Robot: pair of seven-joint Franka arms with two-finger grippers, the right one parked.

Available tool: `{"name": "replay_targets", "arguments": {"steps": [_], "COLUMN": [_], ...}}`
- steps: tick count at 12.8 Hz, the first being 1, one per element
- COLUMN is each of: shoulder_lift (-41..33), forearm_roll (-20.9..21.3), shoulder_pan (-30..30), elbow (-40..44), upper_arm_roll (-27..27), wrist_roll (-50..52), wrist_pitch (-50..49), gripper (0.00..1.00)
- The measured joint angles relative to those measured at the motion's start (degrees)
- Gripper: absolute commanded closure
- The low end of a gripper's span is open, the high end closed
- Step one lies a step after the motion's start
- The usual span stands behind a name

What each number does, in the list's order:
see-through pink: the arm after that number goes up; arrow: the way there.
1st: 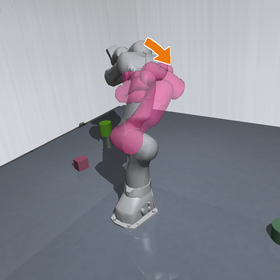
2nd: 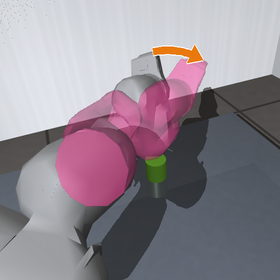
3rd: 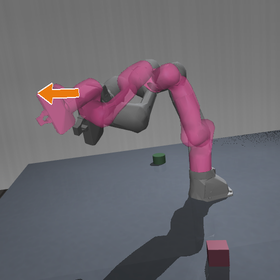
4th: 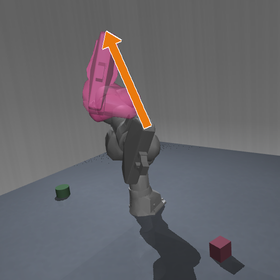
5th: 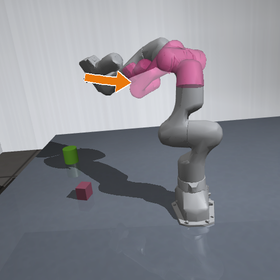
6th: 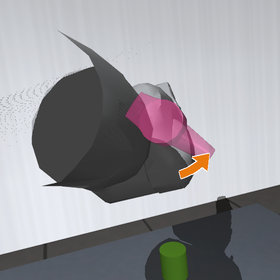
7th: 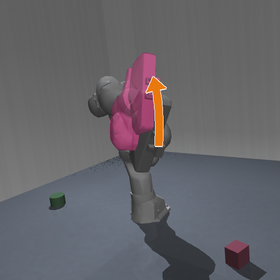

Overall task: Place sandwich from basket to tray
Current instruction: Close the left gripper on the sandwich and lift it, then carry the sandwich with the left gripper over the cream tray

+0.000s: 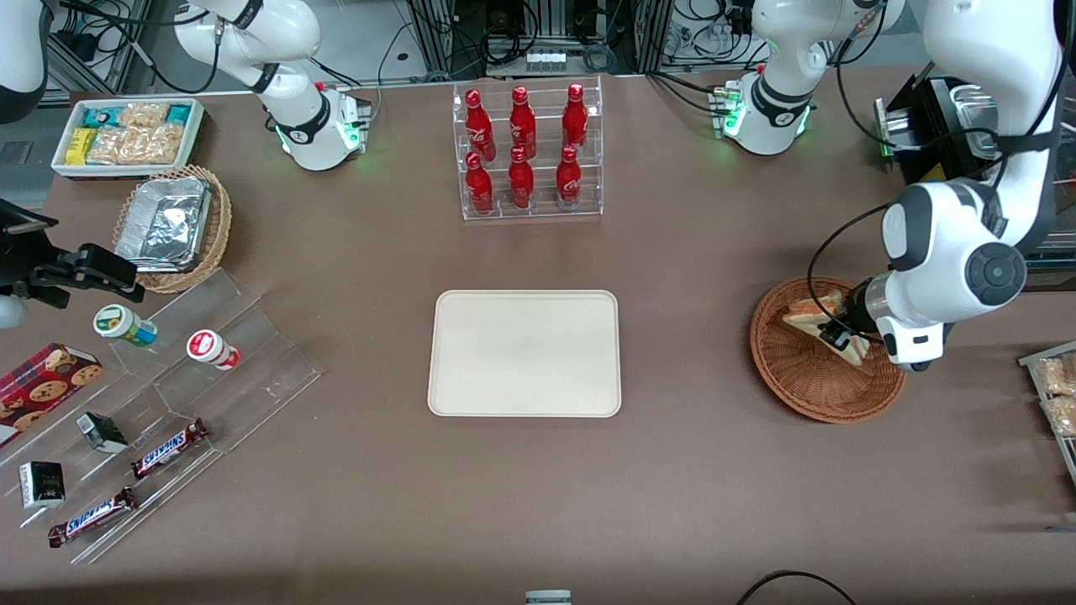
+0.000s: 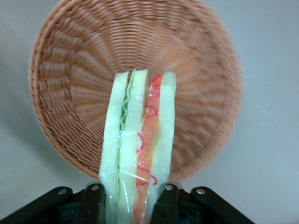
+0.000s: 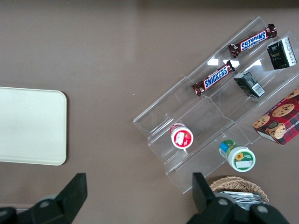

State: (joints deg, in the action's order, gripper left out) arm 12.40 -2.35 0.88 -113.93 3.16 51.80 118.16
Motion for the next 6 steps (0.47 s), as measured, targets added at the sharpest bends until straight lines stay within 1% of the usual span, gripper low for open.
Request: {"name": "replay_targets", "arguments": {"steps": [3,6], "shoulder_lift": [1.6,7.2], "forearm_roll": [0.0,0.0], "shoulder_pan": [7.2,13.6], "elbow": [6.0,11.6], "upper_arm_roll": [0.6,0.8], "wrist_roll": [0.1,-2.1], "wrist_pitch": [-0.7,0.0], "gripper": [0.69,0.69]}}
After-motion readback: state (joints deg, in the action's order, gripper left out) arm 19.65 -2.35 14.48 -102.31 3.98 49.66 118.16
